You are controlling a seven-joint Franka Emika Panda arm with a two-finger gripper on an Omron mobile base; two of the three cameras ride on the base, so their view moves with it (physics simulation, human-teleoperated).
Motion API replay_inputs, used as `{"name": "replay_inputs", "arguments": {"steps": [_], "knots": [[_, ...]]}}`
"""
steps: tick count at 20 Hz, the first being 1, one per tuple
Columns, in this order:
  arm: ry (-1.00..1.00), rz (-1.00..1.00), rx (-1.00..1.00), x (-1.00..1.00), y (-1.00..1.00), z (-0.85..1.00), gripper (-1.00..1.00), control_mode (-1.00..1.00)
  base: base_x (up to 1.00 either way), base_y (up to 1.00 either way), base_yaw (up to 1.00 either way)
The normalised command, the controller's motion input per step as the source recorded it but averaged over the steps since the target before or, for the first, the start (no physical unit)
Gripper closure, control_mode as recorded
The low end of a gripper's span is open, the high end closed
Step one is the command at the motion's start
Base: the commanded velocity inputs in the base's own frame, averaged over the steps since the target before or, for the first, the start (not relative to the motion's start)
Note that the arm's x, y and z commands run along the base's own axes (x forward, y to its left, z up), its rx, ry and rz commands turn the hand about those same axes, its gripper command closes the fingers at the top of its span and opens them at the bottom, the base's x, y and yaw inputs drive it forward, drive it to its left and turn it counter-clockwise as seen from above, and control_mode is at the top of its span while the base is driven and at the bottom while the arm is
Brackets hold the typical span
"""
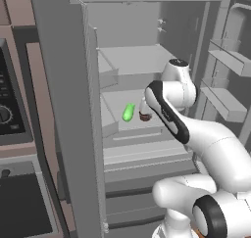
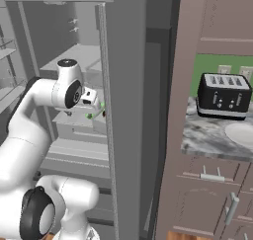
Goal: Pick corn from the fridge and place it on the plate on the counter.
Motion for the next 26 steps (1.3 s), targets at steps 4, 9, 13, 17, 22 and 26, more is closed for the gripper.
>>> {"name": "replay_inputs", "arguments": {"steps": [4,9,13,17,22,26], "knots": [[0.00,0.00,0.00,0.23,0.11,-0.23,-1.00,-1.00,0.00,0.00,0.00],[0.00,0.00,0.00,0.24,0.14,-0.20,-1.00,-1.00,0.00,0.00,0.00],[-0.03,-0.01,0.00,0.23,0.18,-0.16,-1.00,-1.00,0.00,0.00,0.00],[-0.10,-0.04,-0.04,0.24,0.16,-0.14,-1.00,-1.00,0.00,0.00,0.00],[-0.13,-0.05,-0.03,0.24,0.12,-0.18,-1.00,-1.00,0.00,0.00,0.00],[-0.03,-0.10,0.00,0.23,0.09,-0.23,-1.00,-1.00,0.00,0.00,0.00]]}}
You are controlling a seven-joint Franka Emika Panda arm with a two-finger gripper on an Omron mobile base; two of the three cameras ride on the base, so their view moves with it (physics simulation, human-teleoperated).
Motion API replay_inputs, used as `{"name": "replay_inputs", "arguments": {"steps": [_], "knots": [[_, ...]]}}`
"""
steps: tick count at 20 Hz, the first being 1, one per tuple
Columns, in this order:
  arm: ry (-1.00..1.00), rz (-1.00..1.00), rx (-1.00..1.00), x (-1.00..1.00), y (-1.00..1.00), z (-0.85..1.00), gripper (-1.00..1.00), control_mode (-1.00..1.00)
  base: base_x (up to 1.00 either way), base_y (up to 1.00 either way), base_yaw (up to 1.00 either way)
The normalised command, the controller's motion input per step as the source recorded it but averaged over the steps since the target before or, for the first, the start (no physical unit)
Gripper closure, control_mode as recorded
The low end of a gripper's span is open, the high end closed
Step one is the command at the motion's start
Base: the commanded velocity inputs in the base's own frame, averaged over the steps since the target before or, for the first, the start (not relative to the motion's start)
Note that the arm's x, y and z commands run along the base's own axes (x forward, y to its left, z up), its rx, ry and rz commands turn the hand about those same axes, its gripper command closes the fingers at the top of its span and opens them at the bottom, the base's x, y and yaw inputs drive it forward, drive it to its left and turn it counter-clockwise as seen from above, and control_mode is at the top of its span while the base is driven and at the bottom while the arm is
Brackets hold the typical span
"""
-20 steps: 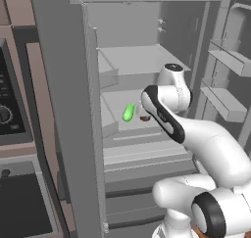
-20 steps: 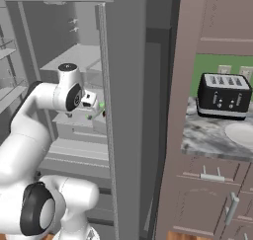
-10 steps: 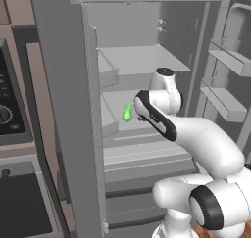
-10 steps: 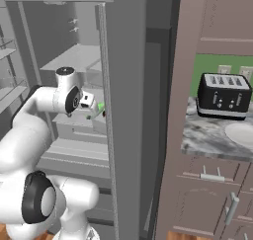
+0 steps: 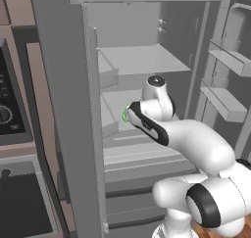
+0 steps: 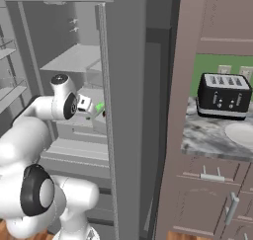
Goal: Pick corn from the fridge and place it on the plate on the counter.
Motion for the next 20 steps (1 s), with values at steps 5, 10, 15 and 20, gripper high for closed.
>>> {"name": "replay_inputs", "arguments": {"steps": [5,10,15,20], "knots": [[0.00,-0.11,0.06,0.19,0.07,-0.11,-1.00,-1.00,0.00,0.00,0.00],[0.00,-0.09,0.04,0.26,0.04,-0.01,-1.00,-1.00,0.00,0.00,0.00],[0.00,-0.07,0.00,0.38,0.10,-0.16,-1.00,-1.00,0.00,0.00,0.00],[0.00,-0.07,0.00,0.37,0.08,-0.07,-1.00,-1.00,0.00,0.00,0.00]]}}
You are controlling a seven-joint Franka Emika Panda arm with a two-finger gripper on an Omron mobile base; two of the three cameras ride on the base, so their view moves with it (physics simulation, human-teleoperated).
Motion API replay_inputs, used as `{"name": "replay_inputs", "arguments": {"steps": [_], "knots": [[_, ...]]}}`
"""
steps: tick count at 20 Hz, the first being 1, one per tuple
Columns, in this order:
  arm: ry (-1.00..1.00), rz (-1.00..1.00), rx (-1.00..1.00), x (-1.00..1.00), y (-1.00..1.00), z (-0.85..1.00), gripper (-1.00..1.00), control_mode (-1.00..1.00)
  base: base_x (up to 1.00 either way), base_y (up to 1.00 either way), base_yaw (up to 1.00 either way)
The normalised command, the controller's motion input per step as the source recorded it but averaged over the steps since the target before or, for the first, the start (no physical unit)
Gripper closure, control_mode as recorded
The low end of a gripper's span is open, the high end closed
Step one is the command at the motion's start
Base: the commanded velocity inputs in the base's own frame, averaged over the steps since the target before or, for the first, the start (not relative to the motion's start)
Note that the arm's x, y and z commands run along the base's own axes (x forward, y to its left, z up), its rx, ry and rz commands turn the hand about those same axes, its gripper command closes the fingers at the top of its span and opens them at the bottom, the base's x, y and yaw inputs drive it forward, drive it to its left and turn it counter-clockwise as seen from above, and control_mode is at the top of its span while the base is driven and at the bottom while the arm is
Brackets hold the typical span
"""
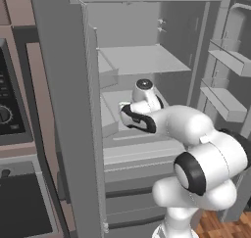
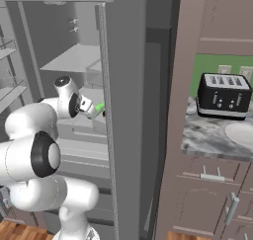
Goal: Pick corn from the fridge and place it on the plate on the counter.
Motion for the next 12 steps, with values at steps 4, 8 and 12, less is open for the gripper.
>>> {"name": "replay_inputs", "arguments": {"steps": [4,8,12], "knots": [[0.00,-0.04,0.00,0.27,0.05,-0.04,-1.00,-1.00,0.00,0.00,0.00],[0.00,-0.02,0.00,0.28,0.04,-0.20,-1.00,-1.00,0.00,0.00,0.00],[0.00,-0.01,0.00,0.19,0.01,-0.29,-1.00,-1.00,0.00,0.00,0.00]]}}
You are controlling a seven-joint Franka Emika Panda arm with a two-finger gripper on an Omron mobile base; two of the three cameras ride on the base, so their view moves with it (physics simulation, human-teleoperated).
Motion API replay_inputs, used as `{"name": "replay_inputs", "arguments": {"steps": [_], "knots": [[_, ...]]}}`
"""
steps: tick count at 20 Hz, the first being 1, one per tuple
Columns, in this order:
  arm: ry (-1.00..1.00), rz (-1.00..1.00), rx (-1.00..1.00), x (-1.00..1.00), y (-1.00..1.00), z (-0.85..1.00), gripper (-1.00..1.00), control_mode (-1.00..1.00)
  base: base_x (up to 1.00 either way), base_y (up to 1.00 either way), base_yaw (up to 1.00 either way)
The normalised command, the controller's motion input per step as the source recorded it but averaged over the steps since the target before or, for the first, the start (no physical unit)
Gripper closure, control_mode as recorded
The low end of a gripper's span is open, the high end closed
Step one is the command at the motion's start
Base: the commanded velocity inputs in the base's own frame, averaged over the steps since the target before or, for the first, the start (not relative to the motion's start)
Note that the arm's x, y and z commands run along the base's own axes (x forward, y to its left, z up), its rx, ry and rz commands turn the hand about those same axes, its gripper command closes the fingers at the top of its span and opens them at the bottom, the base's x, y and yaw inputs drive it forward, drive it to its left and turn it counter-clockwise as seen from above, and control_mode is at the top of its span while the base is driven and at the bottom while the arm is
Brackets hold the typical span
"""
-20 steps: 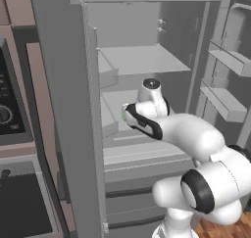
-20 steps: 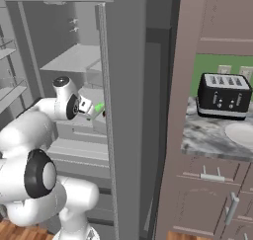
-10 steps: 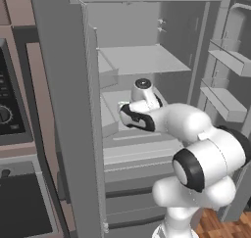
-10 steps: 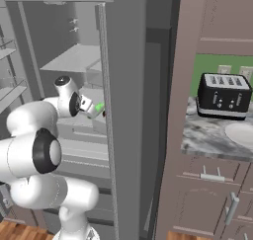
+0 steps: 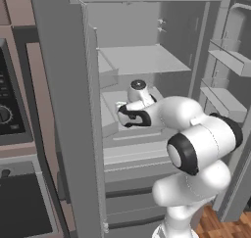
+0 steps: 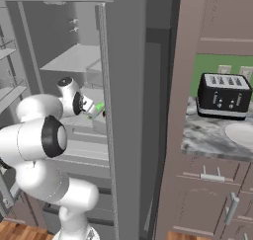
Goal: Pick corn from the fridge and place it on the plate on the counter.
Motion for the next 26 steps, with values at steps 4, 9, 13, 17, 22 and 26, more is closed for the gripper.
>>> {"name": "replay_inputs", "arguments": {"steps": [4,9,13,17,22,26], "knots": [[0.00,0.00,0.00,0.24,0.02,-0.28,-1.00,-1.00,0.00,0.00,0.00],[0.00,0.00,0.00,0.23,0.00,-0.15,-1.00,-1.00,0.00,0.00,0.00],[0.00,0.00,0.00,0.23,0.00,-0.14,-1.00,-1.00,0.00,0.00,0.00],[-0.01,0.00,0.00,0.20,0.01,-0.04,-1.00,-1.00,0.00,0.00,0.00],[-0.03,0.00,0.00,0.16,0.03,-0.02,-1.00,-1.00,0.00,0.00,0.00],[-0.01,0.00,0.00,0.23,0.03,-0.14,-1.00,-1.00,0.00,0.00,0.00]]}}
